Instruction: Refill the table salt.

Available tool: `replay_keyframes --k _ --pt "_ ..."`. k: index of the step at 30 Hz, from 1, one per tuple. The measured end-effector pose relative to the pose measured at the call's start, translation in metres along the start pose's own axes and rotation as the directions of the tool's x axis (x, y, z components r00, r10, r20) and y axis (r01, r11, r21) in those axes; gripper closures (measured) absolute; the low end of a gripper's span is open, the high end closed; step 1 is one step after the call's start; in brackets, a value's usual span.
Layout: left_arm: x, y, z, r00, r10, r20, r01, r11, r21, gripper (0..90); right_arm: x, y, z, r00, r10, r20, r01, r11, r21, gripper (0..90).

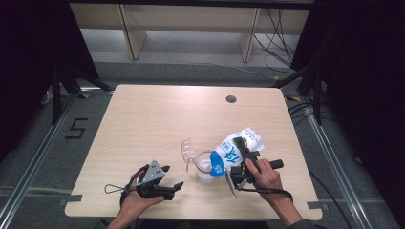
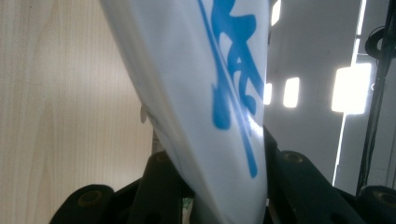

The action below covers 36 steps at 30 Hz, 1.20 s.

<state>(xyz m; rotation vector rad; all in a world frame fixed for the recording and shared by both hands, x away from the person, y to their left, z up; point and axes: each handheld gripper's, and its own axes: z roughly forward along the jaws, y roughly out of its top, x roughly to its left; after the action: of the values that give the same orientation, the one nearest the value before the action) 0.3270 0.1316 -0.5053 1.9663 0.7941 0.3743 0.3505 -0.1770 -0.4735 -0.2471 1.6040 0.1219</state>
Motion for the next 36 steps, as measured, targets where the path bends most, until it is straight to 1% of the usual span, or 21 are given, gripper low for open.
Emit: replay_keyframes --k 6,8,11,12,14,16,17,19,20,21,23,25,28,29,30,31,34,36 --pt "0.0005 0.0002 -0.0003 0.9999 0.01 -0.004 -0.01 0.9999 0.002 22.1 0.0001 0.0001 0.0001 1.0 0.0 -0.001 0.0 1.0 0.0 72.5" --pt "0.0001 0.0 0.0 1.0 -0.001 0.0 0.001 1.0 0.0 22.1 0.0001 0.0002 -0.0003 0.9999 0.004 -0.01 -0.004 1.0 0.007 72.6" --pt "0.0001 0.0 0.0 1.0 -0.002 0.0 0.002 1.0 0.0 22.1 0.0001 0.0001 -0.0003 0.9999 0.006 -0.012 -0.006 1.0 0.007 72.6" --pt "0.0004 0.0001 -0.0002 1.0 0.007 -0.004 -0.007 1.0 0.001 22.1 0.0001 0.0 -0.0002 0.9999 0.006 -0.015 -0.006 1.0 0.008 72.7" --pt "0.0001 -0.0001 -0.0001 1.0 0.0 -0.003 0.0 1.0 0.002 22.1 0.0004 0.0003 -0.0004 0.9998 0.016 -0.013 -0.016 0.9998 0.011 72.7" --pt "0.001 0.0003 -0.0003 0.9999 0.016 -0.004 -0.016 0.9999 0.003 22.1 0.0002 0.0002 -0.0002 0.9999 0.007 -0.013 -0.007 1.0 0.007 72.8" --pt "0.0002 -0.0001 0.0 1.0 -0.001 -0.004 0.001 1.0 0.004 22.1 0.0002 0.0002 -0.0001 0.9999 0.006 -0.013 -0.006 1.0 0.006 72.9" --pt "0.0003 -0.0001 0.0 1.0 0.0 -0.004 0.0 1.0 0.003 22.1 0.0002 0.0002 -0.0002 1.0 0.004 -0.008 -0.003 1.0 0.005 73.0" --pt "0.0005 0.0 -0.0001 1.0 0.005 -0.004 -0.004 1.0 0.004 22.1 0.0001 0.0004 -0.0007 0.9998 0.018 -0.007 -0.018 0.9998 0.011 73.1" --pt "0.0002 -0.0001 0.0 1.0 -0.001 -0.003 0.001 1.0 0.004 22.1 -0.0003 0.0002 -0.001 0.9998 0.019 -0.008 -0.019 0.9997 0.013 73.1" --pt "0.0004 0.0 -0.0001 1.0 0.004 -0.004 -0.004 1.0 0.004 22.1 -0.0012 -0.0002 -0.0008 0.9999 0.007 -0.008 -0.007 0.9999 0.008 73.1" --pt "0.0007 0.0002 -0.0002 0.9999 0.011 -0.004 -0.011 0.9999 0.004 22.1 -0.0008 -0.0002 -0.0006 0.9999 0.014 -0.007 -0.014 0.9999 0.008 73.1" --pt "0.0003 -0.0002 0.0001 1.0 -0.002 -0.003 0.002 1.0 0.004 22.1 0.0001 0.0002 -0.0006 0.9998 0.017 -0.009 -0.016 0.9998 0.012 73.2" --pt "0.0003 -0.0002 0.0001 1.0 -0.002 -0.003 0.002 1.0 0.004 22.1 0.0001 0.0002 -0.0006 0.9998 0.017 -0.009 -0.016 0.9998 0.012 73.2" --pt "0.0008 0.0001 -0.0001 1.0 0.009 -0.003 -0.009 0.9999 0.003 22.1 0.0 0.0003 -0.0006 0.9998 0.015 -0.008 -0.015 0.9998 0.011 73.2" --pt "0.0003 -0.0001 0.0001 1.0 0.0 -0.003 0.0 1.0 0.004 22.1 0.0 0.0003 -0.0006 0.9999 0.014 -0.008 -0.014 0.9998 0.012 73.2" --pt "0.0006 0.0001 -0.0002 1.0 0.007 -0.005 -0.007 1.0 0.004 22.1 0.0 0.0002 -0.0006 0.9999 0.014 -0.008 -0.014 0.9998 0.013 73.3" --pt "0.0001 -0.0001 0.0001 1.0 -0.002 0.0 0.002 1.0 0.0 22.1 0.0001 0.0002 -0.0007 0.9998 0.016 -0.009 -0.016 0.9998 0.013 73.4"
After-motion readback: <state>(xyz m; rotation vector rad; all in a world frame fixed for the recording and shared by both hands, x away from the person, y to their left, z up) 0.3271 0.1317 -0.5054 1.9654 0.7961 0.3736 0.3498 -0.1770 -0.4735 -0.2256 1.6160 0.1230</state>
